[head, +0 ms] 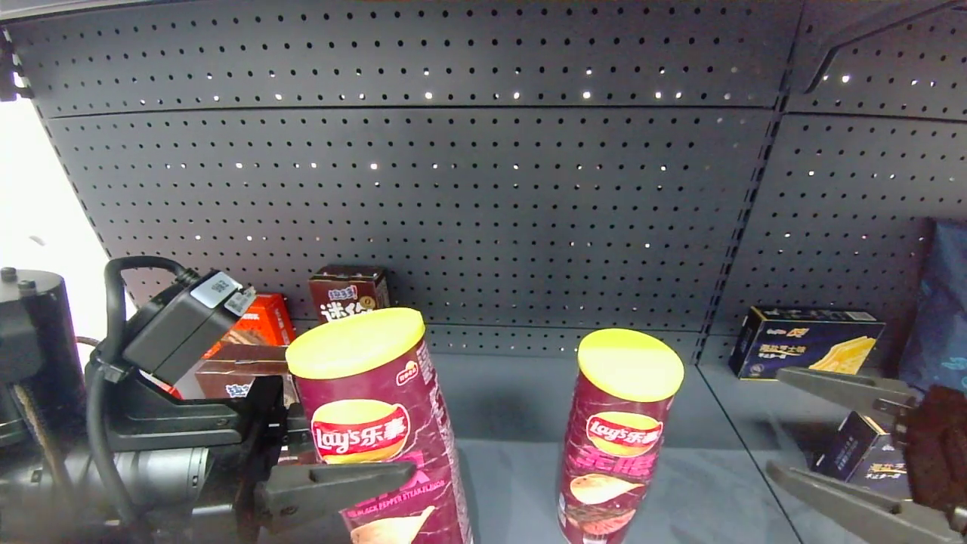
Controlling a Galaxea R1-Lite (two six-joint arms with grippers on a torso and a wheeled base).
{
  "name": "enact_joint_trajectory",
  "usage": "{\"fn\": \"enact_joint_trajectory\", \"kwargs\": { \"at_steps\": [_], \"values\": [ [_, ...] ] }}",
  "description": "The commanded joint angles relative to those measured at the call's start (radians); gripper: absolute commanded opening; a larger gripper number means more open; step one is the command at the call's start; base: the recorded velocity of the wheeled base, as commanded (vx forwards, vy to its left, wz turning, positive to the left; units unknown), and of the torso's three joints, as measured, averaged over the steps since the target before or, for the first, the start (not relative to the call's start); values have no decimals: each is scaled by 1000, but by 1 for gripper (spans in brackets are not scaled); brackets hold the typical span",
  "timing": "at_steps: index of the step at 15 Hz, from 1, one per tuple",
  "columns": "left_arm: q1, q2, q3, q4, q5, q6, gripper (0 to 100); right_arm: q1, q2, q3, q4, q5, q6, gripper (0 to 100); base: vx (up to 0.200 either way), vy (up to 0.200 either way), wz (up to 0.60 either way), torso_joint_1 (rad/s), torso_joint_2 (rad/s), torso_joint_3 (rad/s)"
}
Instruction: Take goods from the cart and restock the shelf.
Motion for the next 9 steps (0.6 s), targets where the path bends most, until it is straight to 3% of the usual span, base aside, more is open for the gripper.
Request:
{"fn": "enact_joint_trajectory", "kwargs": {
  "at_steps": [1,2,4,5,8,9],
  "values": [
    [0,4,-5,-2,19,-1,0,-49,-227,-1,133,-122,9,100,0,0,0,0,0,0],
    [2,6,-9,-28,30,-2,0,-82,-310,13,207,-211,10,100,0,0,0,0,0,0],
    [3,17,-17,-48,97,-2,0,-116,-397,19,238,-269,26,100,0,0,0,0,0,0],
    [9,40,-35,-56,103,-1,0,-139,-446,31,242,-312,39,100,0,0,0,0,0,0],
    [22,115,-129,-67,60,-2,0,-167,-575,76,333,-388,41,100,0,0,0,0,0,0],
    [31,175,-164,-73,60,12,0,-184,-640,73,419,-394,39,100,0,0,0,0,0,0]
  ]
}}
